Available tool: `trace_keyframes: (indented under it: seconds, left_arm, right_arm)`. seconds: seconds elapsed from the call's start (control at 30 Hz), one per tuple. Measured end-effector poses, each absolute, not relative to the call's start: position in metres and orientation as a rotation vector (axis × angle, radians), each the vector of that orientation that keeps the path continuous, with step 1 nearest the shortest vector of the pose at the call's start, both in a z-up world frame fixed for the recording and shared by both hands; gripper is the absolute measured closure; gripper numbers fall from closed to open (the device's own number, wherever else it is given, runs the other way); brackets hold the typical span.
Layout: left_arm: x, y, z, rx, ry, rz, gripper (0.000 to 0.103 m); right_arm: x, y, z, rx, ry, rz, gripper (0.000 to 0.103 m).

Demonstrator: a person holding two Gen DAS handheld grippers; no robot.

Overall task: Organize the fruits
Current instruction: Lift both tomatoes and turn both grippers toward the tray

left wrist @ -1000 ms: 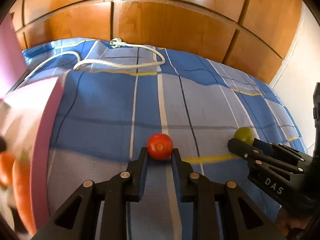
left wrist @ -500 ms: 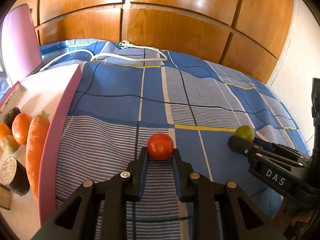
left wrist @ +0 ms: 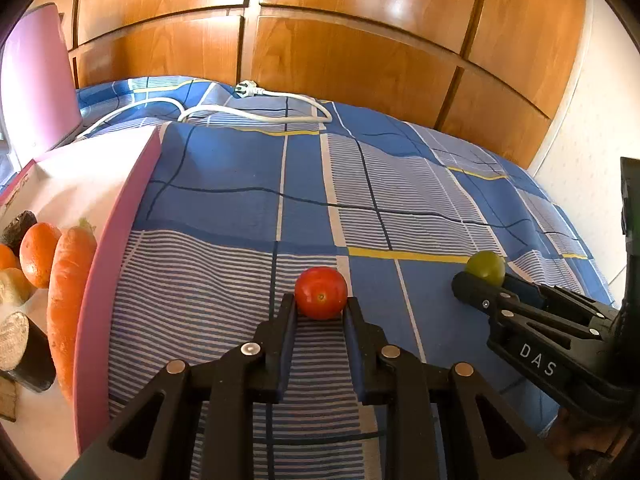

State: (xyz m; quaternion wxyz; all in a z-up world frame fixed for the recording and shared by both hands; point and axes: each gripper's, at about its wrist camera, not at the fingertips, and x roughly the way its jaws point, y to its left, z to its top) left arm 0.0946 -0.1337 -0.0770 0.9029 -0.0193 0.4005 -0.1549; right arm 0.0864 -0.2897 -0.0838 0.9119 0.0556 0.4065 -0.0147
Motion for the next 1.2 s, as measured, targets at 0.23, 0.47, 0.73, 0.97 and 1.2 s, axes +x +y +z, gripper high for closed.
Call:
trace_keyframes:
  seconds: [0.23, 0.47, 0.73, 0.97, 1.2]
  left_arm:
    - [0.092, -0.137, -0.076, -0.013, 0.824, -0.312, 0.080]
    - [0.088, -0.137, -0.075, -0.003, 0.826, -0.312, 0.080]
    - [0.077, -0.137, -0.073, 0.034, 0.827, -0.316, 0.080]
    - [0.066, -0.135, -0.070, 0.035, 0.846, -0.330, 0.080]
    - [0.055, -0.130, -0.063, 0.017, 0.863, -0.362, 0.080]
  right_arm:
    - [0.086, -0.290, -0.083, 0.113, 0.834, -0.030, 0.070]
    - [0.080, -0.289, -0.082, 0.119, 0.831, -0.026, 0.070]
    - [0.061, -0.281, -0.081, 0.098, 0.819, -0.013, 0.070]
    - [0.044, -0.277, -0.080, 0.104, 0.822, 0.002, 0.070]
    - [0.026, -0.279, -0.077, 0.156, 0.831, 0.027, 0.070]
